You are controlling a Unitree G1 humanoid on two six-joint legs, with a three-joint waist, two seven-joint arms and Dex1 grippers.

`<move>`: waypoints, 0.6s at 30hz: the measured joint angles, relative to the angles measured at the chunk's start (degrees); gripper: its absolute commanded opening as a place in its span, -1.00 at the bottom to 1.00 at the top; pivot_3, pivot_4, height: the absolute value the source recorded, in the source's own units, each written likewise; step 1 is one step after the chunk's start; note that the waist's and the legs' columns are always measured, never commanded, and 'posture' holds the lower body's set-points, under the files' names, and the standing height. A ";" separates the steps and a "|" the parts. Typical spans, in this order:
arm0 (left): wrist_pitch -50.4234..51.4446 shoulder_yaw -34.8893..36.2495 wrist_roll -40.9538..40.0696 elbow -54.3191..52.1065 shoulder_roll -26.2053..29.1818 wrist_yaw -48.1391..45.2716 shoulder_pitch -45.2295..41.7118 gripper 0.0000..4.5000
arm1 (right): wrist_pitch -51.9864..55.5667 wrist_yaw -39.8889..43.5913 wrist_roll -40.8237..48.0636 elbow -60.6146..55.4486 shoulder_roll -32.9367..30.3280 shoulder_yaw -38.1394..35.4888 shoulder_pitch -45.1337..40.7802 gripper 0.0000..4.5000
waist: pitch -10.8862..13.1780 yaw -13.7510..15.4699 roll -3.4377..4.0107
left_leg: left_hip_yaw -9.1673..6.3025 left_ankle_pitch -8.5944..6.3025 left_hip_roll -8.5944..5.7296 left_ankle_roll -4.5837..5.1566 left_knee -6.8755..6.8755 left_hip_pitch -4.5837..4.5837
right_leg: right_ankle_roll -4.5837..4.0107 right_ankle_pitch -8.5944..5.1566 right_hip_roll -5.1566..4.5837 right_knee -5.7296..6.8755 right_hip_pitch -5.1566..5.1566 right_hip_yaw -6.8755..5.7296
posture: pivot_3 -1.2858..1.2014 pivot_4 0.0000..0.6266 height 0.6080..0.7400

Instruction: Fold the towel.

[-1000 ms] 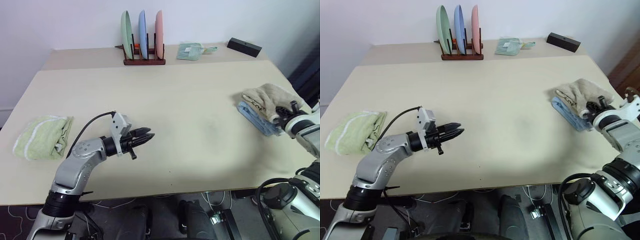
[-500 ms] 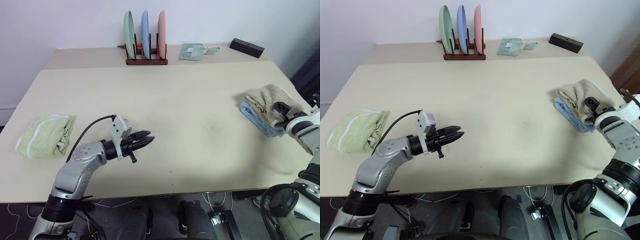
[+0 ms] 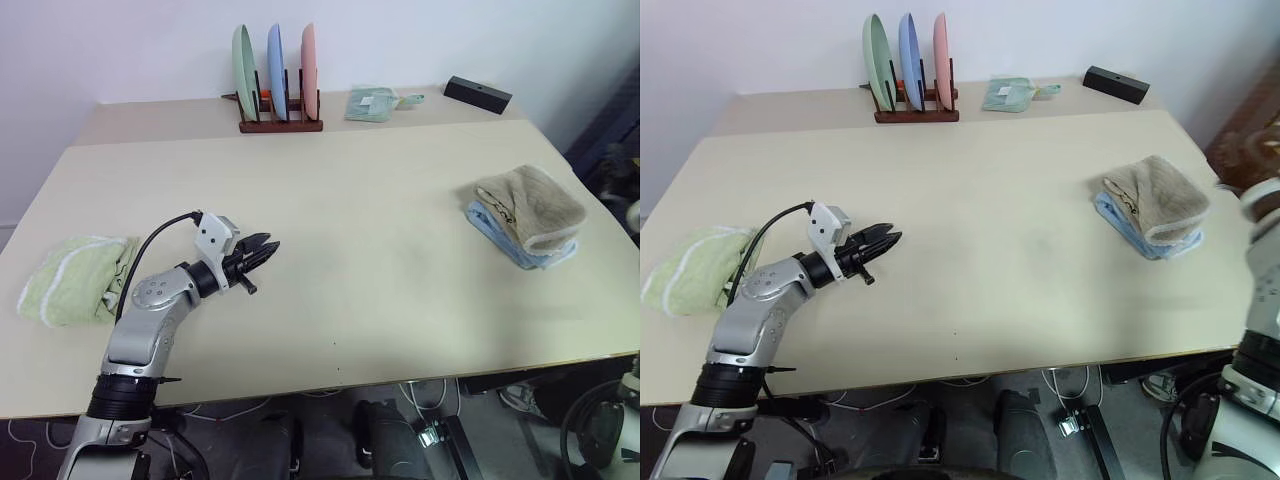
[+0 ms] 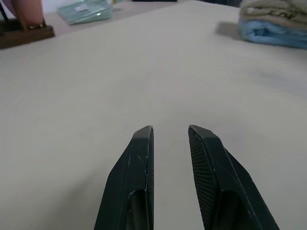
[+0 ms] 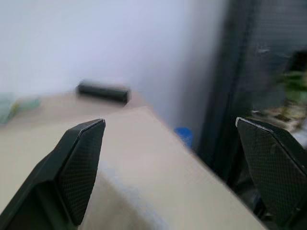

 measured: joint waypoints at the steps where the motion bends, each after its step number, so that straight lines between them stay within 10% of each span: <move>1: -0.60 0.05 0.32 0.08 0.03 0.10 0.09 -0.50 | -0.50 0.69 -0.50 1.42 0.04 0.75 -0.02 0.98 | 0.02 0.23 0.06 | 0.00 0.00 -0.02 0.00 0.00 -0.03 | 0.00 0.00 -0.03 0.00 -0.02 0.00 | 0.03 -0.52 1.00; 18: -3.49 4.42 3.12 -1.08 3.08 2.84 6.61 -0.50 | -10.46 36.91 -0.40 -5.35 -3.05 20.14 5.18 0.98 | 0.05 1.40 0.08 | -0.06 -0.01 -0.10 -0.01 0.06 -0.11 | 0.01 0.00 -0.17 -0.04 -0.08 -0.03 | 0.03 -0.52 1.00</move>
